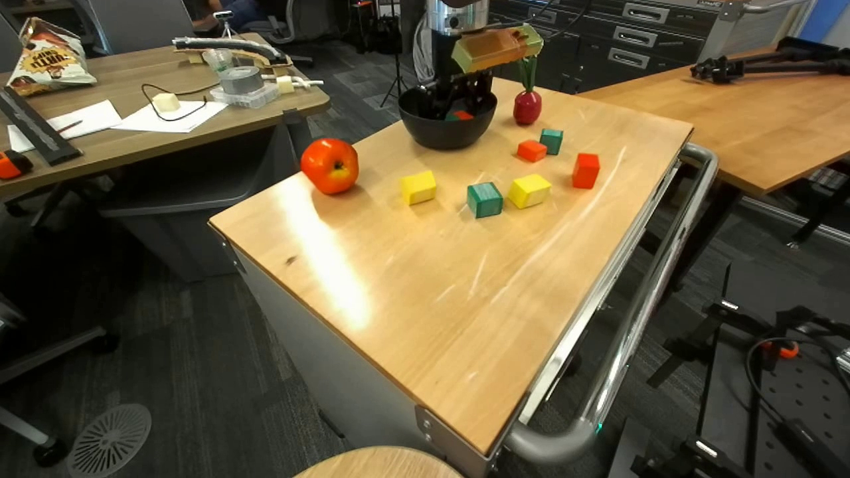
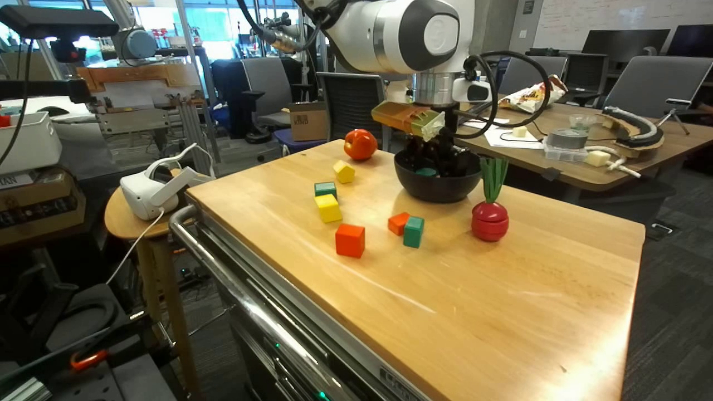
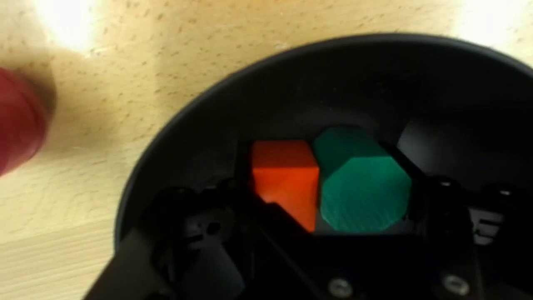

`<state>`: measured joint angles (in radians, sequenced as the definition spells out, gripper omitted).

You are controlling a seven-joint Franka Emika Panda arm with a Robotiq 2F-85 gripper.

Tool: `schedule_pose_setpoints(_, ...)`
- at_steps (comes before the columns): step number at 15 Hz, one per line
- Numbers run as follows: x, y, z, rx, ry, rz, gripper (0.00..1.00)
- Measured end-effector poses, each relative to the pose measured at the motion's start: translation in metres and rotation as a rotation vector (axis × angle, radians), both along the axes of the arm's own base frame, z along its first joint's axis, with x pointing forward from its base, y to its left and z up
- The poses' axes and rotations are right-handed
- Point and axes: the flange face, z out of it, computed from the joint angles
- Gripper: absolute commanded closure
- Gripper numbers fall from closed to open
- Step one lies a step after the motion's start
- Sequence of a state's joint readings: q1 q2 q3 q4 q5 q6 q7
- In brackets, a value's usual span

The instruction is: Move the apple to the left, take the radish and blocks out of the black bowl

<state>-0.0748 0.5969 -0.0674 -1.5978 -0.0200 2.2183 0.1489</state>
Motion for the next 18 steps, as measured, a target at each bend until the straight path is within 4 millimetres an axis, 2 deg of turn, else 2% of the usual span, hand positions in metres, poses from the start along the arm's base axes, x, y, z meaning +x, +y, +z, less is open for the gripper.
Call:
schedule_pose_setpoints(2,0.000,-0.007,0.011,-0.008,-0.018,-0.009,0.52)
schedule_pose_setpoints(5,-0.014,-0.015,0.056,0.017,-0.072,-0.004,0.52)
schedule_pose_setpoints(8,-0.046,-0.013,0.108,0.107,-0.138,-0.002,0.52)
schedule_pose_setpoints(10,-0.075,-0.008,0.131,0.172,-0.162,-0.004,0.52)
schedule_pose_setpoints(13,-0.125,0.001,0.141,0.221,-0.146,-0.035,0.52)
schedule_pose_setpoints(18,-0.211,0.025,0.122,0.255,-0.077,-0.101,0.52)
